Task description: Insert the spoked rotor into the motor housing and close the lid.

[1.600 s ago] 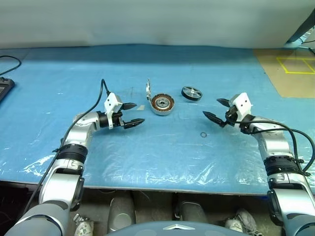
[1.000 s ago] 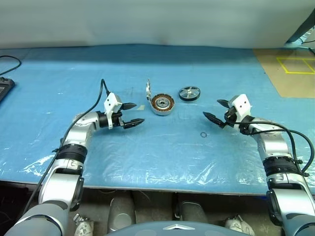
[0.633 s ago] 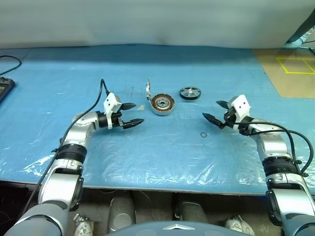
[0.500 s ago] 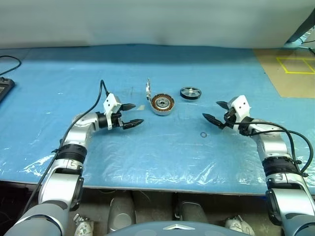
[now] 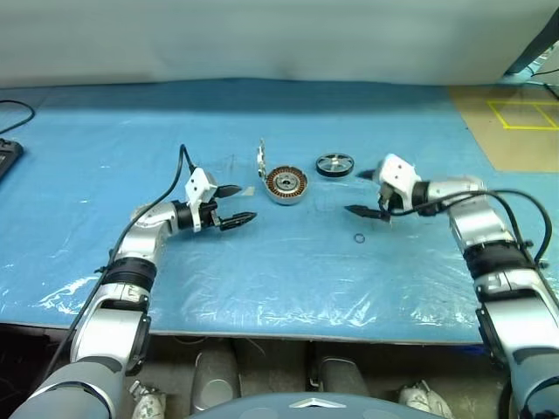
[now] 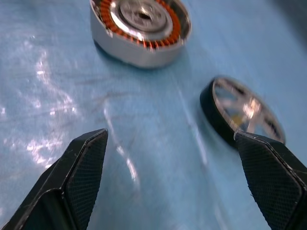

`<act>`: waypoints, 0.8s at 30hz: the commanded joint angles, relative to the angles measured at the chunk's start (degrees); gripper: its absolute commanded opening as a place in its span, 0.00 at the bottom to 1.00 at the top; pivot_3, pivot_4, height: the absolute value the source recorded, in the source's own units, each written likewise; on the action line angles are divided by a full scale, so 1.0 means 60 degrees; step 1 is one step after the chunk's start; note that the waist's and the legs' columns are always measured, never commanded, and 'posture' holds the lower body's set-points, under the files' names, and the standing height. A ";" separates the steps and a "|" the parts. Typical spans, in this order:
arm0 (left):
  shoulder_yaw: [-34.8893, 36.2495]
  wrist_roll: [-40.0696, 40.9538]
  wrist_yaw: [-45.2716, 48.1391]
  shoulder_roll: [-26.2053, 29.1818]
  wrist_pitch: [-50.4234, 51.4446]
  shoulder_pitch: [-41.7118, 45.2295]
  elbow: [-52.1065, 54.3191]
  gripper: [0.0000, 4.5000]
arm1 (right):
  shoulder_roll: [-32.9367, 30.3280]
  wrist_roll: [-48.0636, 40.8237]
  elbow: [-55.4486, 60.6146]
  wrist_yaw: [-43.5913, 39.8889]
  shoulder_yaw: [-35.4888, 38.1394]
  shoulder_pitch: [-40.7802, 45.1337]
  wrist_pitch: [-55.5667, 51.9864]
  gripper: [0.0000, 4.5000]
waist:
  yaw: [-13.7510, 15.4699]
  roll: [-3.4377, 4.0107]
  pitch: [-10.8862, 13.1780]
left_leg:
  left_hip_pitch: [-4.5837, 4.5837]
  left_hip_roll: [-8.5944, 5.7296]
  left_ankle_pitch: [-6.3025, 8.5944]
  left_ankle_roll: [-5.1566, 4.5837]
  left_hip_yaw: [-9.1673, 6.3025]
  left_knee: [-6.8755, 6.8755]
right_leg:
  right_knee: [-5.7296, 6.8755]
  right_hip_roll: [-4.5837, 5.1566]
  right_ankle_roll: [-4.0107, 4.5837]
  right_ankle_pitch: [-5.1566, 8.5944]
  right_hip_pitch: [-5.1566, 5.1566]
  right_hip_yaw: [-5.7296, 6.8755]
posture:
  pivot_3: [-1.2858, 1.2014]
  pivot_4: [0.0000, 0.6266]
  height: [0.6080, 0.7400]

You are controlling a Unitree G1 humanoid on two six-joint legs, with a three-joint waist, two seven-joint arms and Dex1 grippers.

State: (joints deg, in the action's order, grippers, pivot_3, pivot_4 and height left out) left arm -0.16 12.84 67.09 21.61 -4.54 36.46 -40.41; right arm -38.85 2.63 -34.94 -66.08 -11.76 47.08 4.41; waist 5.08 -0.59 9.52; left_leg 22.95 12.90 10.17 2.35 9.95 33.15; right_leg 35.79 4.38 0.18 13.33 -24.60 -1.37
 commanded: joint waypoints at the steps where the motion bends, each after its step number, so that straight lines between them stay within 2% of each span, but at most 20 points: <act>1: 0.0051 0.0049 -0.0089 -0.0055 -0.0177 -0.0049 0.0227 1.00 | 0.0168 0.0766 -0.0857 -0.0879 -0.0780 0.1421 0.0919 0.99 | 0.0010 0.0000 0.0000 | 0.0008 0.0000 -0.0001 -0.0001 0.0000 0.0003 | 0.0001 0.0000 0.0001 0.0000 -0.0004 0.0001 | 0.52 0.24 1.00; 5: 0.0016 0.0032 -0.0144 -0.0144 -0.0214 -0.0148 0.0311 1.00 | 0.1169 0.1759 -0.2903 -0.1179 -0.1766 0.3298 0.2233 0.99 | -0.0067 -0.0001 0.0000 | 0.0033 0.0003 -0.0002 -0.0003 0.0000 0.0011 | 0.0013 0.0001 0.0005 -0.0002 -0.0029 0.0004 | 0.52 0.24 1.00; 10: -0.0006 0.0020 -0.0264 -0.0231 -0.0230 -0.0306 0.0492 1.00 | 0.2253 0.2950 -0.5031 -0.0623 -0.2628 0.4532 0.3405 0.99 | -0.0112 -0.0001 0.0000 | 0.0070 0.0007 -0.0002 -0.0006 -0.0001 0.0015 | 0.0035 0.0003 0.0018 0.0006 -0.0070 0.0011 | 0.52 0.24 1.00; 18: 0.0047 0.0096 -0.0479 -0.0165 -0.0089 -0.0845 0.1135 1.00 | 0.3075 0.4069 -0.6195 -0.0102 -0.3283 0.5082 0.4470 0.99 | -0.0194 -0.0001 0.0001 | 0.0094 0.0018 -0.0002 -0.0008 -0.0002 0.0037 | 0.0082 0.0003 0.0037 0.0016 -0.0104 0.0017 | 0.52 0.24 1.00; 24: 0.0067 0.0123 -0.0648 -0.0160 0.0065 -0.1104 0.1469 1.00 | 0.3333 0.4250 -0.6488 0.0468 -0.3136 0.5323 0.4460 0.99 | -0.0206 0.0005 0.0004 | 0.0077 0.0054 0.0002 -0.0007 -0.0001 0.0089 | 0.0164 -0.0015 0.0072 0.0037 -0.0115 0.0015 | 0.52 0.24 1.00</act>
State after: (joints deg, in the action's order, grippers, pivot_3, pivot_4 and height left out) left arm -0.37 12.63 63.44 20.19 -4.26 30.11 -33.95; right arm -19.12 28.17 -74.34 -64.25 -31.73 76.01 30.67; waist 3.84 -0.56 9.54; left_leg 23.42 13.24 10.19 2.31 9.95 33.74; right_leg 36.79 4.29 0.62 13.55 -25.29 -1.28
